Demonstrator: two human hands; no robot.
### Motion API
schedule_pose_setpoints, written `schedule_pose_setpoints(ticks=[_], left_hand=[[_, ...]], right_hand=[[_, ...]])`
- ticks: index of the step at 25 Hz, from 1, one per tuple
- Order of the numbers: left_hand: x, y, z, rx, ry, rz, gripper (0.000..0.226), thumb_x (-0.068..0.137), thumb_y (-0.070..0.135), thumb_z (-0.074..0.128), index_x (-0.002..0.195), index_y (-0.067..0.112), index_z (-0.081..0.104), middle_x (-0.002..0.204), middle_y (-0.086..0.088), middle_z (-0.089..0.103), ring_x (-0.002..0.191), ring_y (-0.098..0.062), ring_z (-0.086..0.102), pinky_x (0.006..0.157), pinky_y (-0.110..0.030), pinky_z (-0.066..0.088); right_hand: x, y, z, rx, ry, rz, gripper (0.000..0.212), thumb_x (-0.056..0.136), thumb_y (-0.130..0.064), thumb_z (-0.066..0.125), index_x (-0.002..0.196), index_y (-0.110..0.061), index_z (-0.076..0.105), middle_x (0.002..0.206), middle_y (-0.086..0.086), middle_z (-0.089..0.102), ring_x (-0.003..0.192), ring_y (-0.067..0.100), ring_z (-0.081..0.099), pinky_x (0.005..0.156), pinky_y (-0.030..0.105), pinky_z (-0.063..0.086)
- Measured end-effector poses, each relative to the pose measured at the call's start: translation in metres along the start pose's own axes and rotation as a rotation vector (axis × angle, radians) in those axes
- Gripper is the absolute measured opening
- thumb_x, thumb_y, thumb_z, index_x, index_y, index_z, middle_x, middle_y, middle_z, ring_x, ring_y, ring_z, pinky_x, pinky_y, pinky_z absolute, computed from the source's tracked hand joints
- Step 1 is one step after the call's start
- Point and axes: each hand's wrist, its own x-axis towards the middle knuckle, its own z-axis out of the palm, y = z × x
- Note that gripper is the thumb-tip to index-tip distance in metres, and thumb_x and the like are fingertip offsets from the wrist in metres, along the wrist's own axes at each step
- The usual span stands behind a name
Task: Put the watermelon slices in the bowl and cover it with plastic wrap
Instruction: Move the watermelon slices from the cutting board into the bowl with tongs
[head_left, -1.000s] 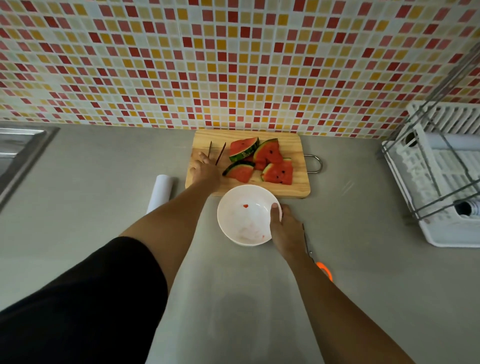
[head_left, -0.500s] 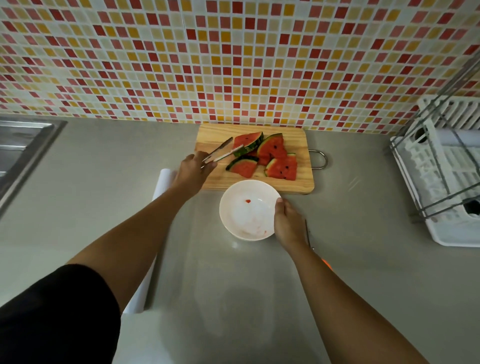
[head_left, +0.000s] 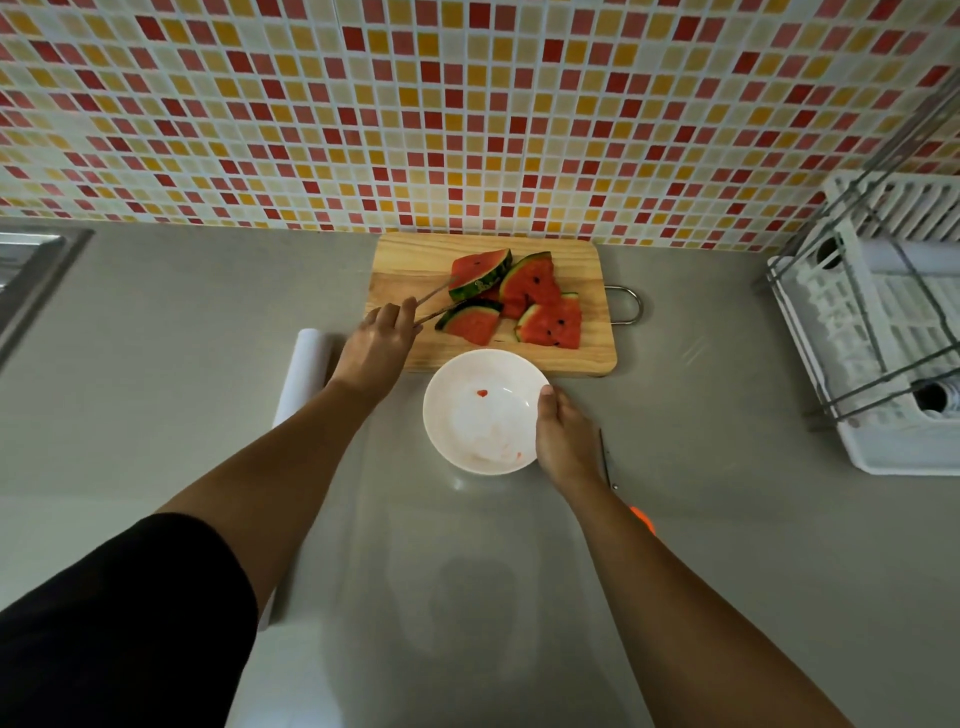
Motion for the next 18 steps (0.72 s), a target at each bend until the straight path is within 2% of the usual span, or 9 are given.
schedule_pose_setpoints(ticks=[6, 15, 18], left_hand=[[0.006, -0.004, 0.000, 0.116, 0.040, 0.062, 0.029, 0.084, 0.002, 0.066, 0.109, -0.013, 0.061, 0.080, -0.028, 0.066, 0.066, -0.044, 0.064, 0.055, -0.045, 0.056], [0.031, -0.002, -0.021, -0.033, 0.164, 0.043, 0.018, 0.083, -0.001, 0.066, 0.096, -0.013, 0.063, 0.071, -0.029, 0.064, 0.057, -0.045, 0.061, 0.049, -0.042, 0.053], [0.034, 0.000, -0.033, -0.109, 0.198, 0.009, 0.018, 0.087, 0.002, 0.061, 0.098, -0.012, 0.064, 0.074, -0.029, 0.065, 0.060, -0.046, 0.061, 0.053, -0.043, 0.053]], right_hand=[[0.003, 0.005, 0.004, 0.037, -0.007, -0.006, 0.041, 0.096, -0.041, 0.029, 0.117, -0.022, 0.059, 0.115, 0.007, 0.065, 0.106, 0.027, 0.058, 0.084, 0.031, 0.041], [0.006, 0.007, 0.006, 0.056, -0.002, -0.019, 0.042, 0.097, -0.041, 0.028, 0.118, -0.020, 0.059, 0.116, 0.008, 0.065, 0.107, 0.029, 0.057, 0.085, 0.033, 0.041], [0.006, 0.008, 0.007, 0.062, 0.001, -0.011, 0.043, 0.097, -0.041, 0.027, 0.119, -0.021, 0.058, 0.117, 0.008, 0.064, 0.108, 0.029, 0.056, 0.084, 0.032, 0.040]])
